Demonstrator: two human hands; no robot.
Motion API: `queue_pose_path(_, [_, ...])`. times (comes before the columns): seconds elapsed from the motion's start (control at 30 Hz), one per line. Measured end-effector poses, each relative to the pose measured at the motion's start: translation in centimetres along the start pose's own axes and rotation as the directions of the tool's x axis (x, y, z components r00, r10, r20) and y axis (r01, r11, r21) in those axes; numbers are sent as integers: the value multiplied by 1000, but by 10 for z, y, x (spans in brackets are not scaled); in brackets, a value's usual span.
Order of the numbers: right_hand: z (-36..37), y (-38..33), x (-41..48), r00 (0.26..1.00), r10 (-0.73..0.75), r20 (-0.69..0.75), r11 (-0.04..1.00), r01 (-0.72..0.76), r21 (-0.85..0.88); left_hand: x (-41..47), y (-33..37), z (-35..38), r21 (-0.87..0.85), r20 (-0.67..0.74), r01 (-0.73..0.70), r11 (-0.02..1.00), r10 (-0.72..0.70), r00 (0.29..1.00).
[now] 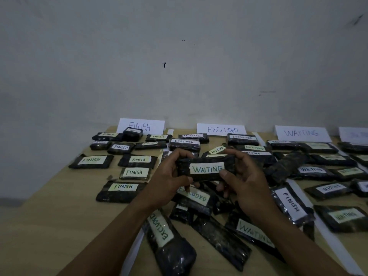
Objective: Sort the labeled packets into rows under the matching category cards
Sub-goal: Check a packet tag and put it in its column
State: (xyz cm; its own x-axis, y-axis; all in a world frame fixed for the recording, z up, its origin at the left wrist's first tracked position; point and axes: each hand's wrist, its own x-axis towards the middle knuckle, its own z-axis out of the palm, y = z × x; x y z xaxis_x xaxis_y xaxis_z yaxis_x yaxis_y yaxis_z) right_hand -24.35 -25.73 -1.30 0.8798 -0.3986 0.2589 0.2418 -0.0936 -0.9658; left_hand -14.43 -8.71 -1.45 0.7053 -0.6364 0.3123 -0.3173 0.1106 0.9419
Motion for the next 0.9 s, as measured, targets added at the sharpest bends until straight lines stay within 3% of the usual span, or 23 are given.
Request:
queue_pose_path(0.17, [-3,-6,0,999,39,-26,999,-38,28,-5,0,1,11,3,-5,1000,5,1000])
queue_pose_path(0.3, [-13,-20,2,998,49,-45,999,-50,-8,-6,4,15,203,-30,-14,979,20,999])
queue_pose_path(0.5, [-61,-44,-23,969,-1,-247,1000,2,5,0,12,34,371,40,-134,919,128,991])
queue_pose_path(0.6, [-100,-51,-54,913,-20,-407,1000,28,12,10,19,57,514,186,-279,811,212,959])
queue_pose_path(0.73, [-155,-43,-93,807,-33,-589,995,-27,-93,25,16,98,553,413,-469,689,262,872])
queue_pose_path(0.9, [-202,-19,-131,676,-21,-736,906,-298,-300,33,-4,140,560,537,-574,598,265,801])
